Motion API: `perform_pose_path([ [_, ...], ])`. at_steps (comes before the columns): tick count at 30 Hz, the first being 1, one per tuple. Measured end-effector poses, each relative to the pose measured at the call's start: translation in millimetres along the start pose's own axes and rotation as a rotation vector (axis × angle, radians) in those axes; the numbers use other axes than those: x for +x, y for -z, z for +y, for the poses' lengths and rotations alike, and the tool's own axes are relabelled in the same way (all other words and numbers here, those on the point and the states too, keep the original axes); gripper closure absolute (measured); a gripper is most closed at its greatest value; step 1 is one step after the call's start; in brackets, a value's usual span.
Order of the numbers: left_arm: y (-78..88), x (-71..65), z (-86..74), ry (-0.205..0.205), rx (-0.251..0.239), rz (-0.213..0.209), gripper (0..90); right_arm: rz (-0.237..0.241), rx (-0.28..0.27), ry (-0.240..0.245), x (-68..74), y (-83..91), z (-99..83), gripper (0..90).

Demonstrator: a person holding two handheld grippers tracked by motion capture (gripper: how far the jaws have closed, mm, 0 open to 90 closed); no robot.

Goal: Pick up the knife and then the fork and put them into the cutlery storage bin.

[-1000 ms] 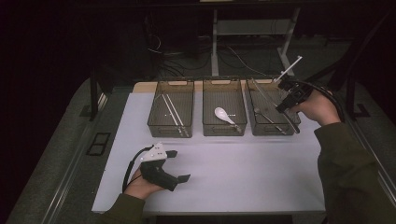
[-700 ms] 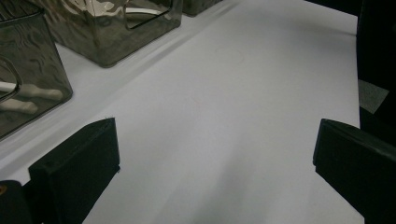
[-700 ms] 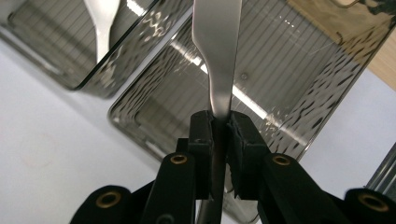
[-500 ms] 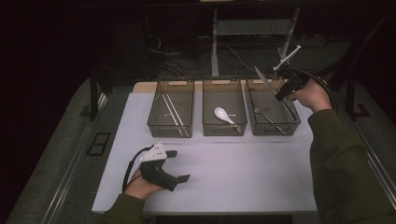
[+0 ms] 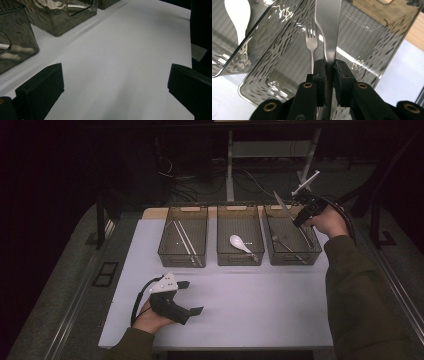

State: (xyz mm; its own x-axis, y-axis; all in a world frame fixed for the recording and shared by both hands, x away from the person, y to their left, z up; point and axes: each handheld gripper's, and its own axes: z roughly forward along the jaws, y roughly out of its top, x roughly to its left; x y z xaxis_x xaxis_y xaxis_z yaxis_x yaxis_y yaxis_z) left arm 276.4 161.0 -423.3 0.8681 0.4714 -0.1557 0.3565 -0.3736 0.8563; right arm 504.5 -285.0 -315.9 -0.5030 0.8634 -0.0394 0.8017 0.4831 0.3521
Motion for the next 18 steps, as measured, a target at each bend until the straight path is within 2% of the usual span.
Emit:
perform_pose_path([
  [5,0.3,0.2,0.0,-0.004,0.004,0.0,0.0,-0.007,0.013,0.005,-2.1,-9.4,-1.7,79.9],
  [9,0.1,0.5,0.0,-0.006,0.006,0.0,0.0,0.005,0.017,-0.016,-5.5,-18.0,-5.9,79.9],
  [18,-0.8,0.9,-0.5,-0.005,0.008,0.0,0.0,-0.004,0.039,-0.033,-12.8,-38.7,-17.5,79.8],
])
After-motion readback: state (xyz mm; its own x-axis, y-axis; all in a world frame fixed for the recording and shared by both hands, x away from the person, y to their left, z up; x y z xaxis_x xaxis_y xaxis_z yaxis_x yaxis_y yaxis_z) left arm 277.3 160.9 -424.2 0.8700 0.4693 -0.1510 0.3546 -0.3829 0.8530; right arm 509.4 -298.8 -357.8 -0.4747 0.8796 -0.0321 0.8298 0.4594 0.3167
